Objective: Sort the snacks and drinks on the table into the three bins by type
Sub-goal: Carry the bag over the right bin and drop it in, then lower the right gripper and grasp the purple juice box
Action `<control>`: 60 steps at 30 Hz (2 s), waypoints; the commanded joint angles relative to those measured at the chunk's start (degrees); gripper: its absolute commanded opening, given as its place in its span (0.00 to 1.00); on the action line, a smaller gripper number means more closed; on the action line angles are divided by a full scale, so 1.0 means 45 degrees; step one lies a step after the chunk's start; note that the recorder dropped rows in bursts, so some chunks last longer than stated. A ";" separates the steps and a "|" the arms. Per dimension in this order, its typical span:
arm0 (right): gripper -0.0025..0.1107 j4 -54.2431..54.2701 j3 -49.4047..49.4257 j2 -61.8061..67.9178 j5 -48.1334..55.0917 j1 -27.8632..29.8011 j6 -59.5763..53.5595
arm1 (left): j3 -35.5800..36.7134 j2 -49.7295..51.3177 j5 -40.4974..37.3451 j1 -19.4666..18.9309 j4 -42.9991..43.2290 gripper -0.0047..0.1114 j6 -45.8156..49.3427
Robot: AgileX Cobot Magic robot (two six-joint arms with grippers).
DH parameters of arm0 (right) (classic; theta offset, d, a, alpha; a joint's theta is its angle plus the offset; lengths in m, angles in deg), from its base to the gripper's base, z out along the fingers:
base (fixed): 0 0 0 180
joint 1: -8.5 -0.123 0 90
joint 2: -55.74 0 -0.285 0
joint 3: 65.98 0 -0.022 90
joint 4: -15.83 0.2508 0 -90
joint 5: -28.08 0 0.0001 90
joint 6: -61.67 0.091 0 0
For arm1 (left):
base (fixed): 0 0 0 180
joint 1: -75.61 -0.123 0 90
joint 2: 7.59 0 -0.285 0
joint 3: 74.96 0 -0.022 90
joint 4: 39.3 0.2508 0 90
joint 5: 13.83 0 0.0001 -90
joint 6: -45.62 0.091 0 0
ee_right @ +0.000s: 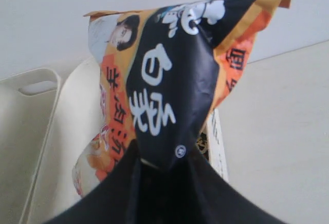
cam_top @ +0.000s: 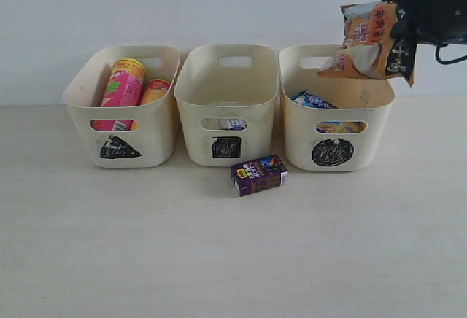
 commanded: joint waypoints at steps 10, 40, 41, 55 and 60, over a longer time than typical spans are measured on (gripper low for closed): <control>0.50 0.1102 -0.0072 0.0977 -0.1246 -0.0131 -0.1391 | 0.0074 -0.2190 -0.2737 -0.0002 0.1678 0.08 0.0075; 0.69 -0.5753 -0.0048 -0.2387 0.6133 -0.5431 0.1235 | 0.4925 -0.2273 0.1165 0.0784 0.0719 0.08 0.0279; 0.69 -0.6362 -0.0048 -0.2362 0.6094 -0.5855 0.1796 | 0.4925 -0.2273 0.1134 0.0778 0.0719 0.08 0.0279; 0.87 -0.9359 0.0959 0.0044 0.3800 -0.7905 0.6267 | 0.4925 -0.2273 0.1104 0.0778 0.0719 0.08 0.0279; 0.87 -0.9359 0.1435 0.0858 0.1748 -0.7905 0.6862 | 0.4925 -0.2273 0.1104 0.0778 0.0719 0.08 0.0279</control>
